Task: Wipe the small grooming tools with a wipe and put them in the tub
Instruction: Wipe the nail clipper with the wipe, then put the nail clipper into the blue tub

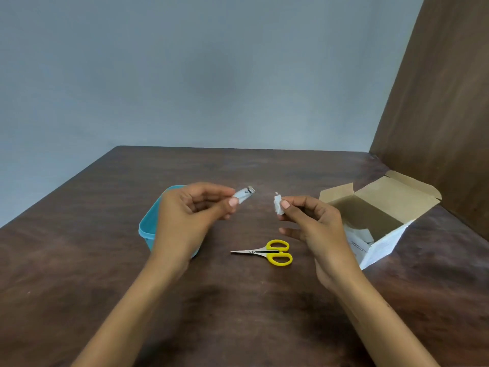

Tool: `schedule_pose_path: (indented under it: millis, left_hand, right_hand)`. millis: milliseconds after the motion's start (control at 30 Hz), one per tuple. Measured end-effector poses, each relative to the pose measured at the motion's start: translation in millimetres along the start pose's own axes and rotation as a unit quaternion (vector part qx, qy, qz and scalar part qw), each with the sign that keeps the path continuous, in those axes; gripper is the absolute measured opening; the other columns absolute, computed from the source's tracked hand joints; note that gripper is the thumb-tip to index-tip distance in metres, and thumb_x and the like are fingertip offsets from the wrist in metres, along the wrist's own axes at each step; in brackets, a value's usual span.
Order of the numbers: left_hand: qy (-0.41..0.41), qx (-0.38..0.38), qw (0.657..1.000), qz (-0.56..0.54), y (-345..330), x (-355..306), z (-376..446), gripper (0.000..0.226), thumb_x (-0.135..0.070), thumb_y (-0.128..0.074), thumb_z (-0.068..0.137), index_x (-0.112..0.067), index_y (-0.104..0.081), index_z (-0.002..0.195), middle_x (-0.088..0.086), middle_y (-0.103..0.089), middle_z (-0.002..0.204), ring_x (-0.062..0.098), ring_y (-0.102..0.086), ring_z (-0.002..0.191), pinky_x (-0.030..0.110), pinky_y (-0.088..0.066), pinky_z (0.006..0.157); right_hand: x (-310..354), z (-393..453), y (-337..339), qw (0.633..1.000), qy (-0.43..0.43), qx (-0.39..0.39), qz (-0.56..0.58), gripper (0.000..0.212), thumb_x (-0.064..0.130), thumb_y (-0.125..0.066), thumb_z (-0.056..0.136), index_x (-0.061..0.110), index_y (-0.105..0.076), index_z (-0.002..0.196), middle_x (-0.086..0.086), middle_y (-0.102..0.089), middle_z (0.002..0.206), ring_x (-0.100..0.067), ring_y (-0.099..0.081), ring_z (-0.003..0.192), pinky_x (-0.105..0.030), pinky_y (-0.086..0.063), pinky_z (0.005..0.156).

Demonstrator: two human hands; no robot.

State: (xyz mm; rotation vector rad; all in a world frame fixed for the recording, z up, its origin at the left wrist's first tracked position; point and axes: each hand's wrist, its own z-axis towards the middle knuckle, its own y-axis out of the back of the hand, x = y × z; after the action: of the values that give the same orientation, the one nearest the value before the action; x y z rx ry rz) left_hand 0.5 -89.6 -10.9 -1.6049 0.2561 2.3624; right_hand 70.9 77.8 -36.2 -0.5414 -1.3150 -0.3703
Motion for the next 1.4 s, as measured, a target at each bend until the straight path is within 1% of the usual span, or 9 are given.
schedule_pose_path:
  millis: [167, 267, 400, 567, 733, 900, 1033, 1200, 1400]
  left_hand:
    - [-0.007, -0.040, 0.990, 0.134, 42.8, -8.9, 23.1, 0.013, -0.003, -0.078, 0.070, -0.011, -0.073, 0.078, -0.005, -0.074, 0.070, 0.007, -0.068, 0.058, 0.011, -0.052, 0.057]
    - [0.001, -0.049, 0.975, 0.216, 59.8, -3.3, 30.6, 0.012, -0.002, -0.080, 0.068, -0.007, -0.075, 0.077, -0.006, -0.072, 0.062, 0.004, -0.067, 0.053, 0.008, -0.048, 0.052]
    - [0.006, -0.018, 0.952, 0.306, 68.5, 7.9, 36.9, 0.012, -0.003, -0.081, 0.068, -0.004, -0.075, 0.079, 0.007, -0.071, 0.065, 0.000, -0.065, 0.051, 0.007, -0.050, 0.055]
    - [-0.013, 0.028, 0.916, 0.400, 66.1, 19.8, 41.6, 0.010, -0.007, -0.079, 0.072, -0.008, -0.076, 0.082, 0.003, -0.071, 0.069, 0.000, -0.062, 0.056, 0.003, -0.047, 0.058]
    - [-0.029, 0.055, 0.894, 0.445, 63.6, 26.0, 46.7, 0.008, -0.010, -0.077, 0.075, -0.008, -0.076, 0.083, -0.007, -0.060, 0.063, -0.003, -0.055, 0.055, 0.003, -0.041, 0.055]
    - [-0.024, 0.080, 0.882, 0.464, 61.4, 29.2, 50.2, 0.005, -0.012, -0.077, 0.075, -0.009, -0.076, 0.078, -0.014, -0.057, 0.057, 0.000, -0.058, 0.054, 0.009, -0.045, 0.060]
    - [-0.019, 0.099, 0.871, 0.481, 58.9, 30.6, 54.1, 0.006, -0.012, -0.075, 0.078, -0.007, -0.073, 0.076, -0.004, -0.067, 0.065, 0.002, -0.060, 0.052, 0.010, -0.046, 0.056]
    - [-0.029, 0.116, 0.850, 0.513, 57.2, 31.9, 56.2, 0.003, -0.010, -0.075, 0.077, -0.007, -0.075, 0.078, 0.005, -0.072, 0.076, 0.012, -0.066, 0.067, 0.025, -0.054, 0.071]
    - [-0.007, 0.127, 0.821, 0.557, 54.5, 30.8, 55.9, 0.016, -0.029, -0.072, 0.081, -0.013, -0.075, 0.083, -0.001, -0.067, 0.072, 0.013, -0.061, 0.066, 0.021, -0.047, 0.058]
  right_hand:
    - [-1.1, 2.4, -14.7, 1.000, 0.004, 0.029, -0.004, 0.008, 0.009, -0.065, 0.086, 0.013, -0.070, 0.082, 0.005, -0.069, 0.066, -0.004, -0.064, 0.066, -0.020, -0.053, 0.055]
    - [-4.7, 3.9, -21.9, 0.999, 0.013, 0.043, -0.009, 0.010, 0.009, -0.064, 0.085, 0.014, -0.070, 0.080, 0.004, -0.070, 0.067, -0.006, -0.065, 0.067, -0.018, -0.052, 0.054]
    - [-10.7, 4.4, -28.2, 0.998, 0.019, 0.046, -0.029, 0.011, 0.008, -0.065, 0.084, 0.015, -0.071, 0.079, 0.005, -0.071, 0.066, -0.006, -0.066, 0.067, -0.018, -0.052, 0.054]
    - [-15.1, 4.5, -30.5, 0.997, 0.023, 0.047, -0.058, 0.011, 0.008, -0.065, 0.084, 0.016, -0.072, 0.079, 0.005, -0.071, 0.066, -0.004, -0.066, 0.066, -0.018, -0.053, 0.054]
    - [-17.0, 5.9, -30.6, 0.996, 0.027, 0.044, -0.077, 0.010, 0.008, -0.066, 0.084, 0.014, -0.072, 0.081, 0.001, -0.071, 0.070, -0.005, -0.067, 0.066, -0.018, -0.052, 0.055]
    - [-17.1, 5.0, -31.8, 0.995, 0.030, 0.048, -0.087, 0.009, 0.006, -0.065, 0.084, 0.012, -0.072, 0.081, -0.005, -0.070, 0.073, -0.005, -0.066, 0.063, -0.016, -0.052, 0.054]
    - [-15.5, 5.8, -31.0, 0.995, 0.028, 0.046, -0.087, 0.008, 0.007, -0.065, 0.084, 0.012, -0.072, 0.083, -0.003, -0.070, 0.073, -0.003, -0.066, 0.064, -0.015, -0.051, 0.054]
    - [-15.5, 5.5, -29.8, 0.995, 0.023, 0.044, -0.089, 0.009, 0.007, -0.065, 0.085, 0.013, -0.072, 0.082, -0.001, -0.070, 0.072, -0.004, -0.066, 0.064, -0.016, -0.051, 0.053]
    - [-16.3, 5.3, -27.2, 0.994, 0.016, 0.046, -0.094, 0.009, 0.008, -0.066, 0.085, 0.014, -0.072, 0.083, -0.002, -0.071, 0.075, -0.006, -0.067, 0.067, -0.017, -0.052, 0.055]
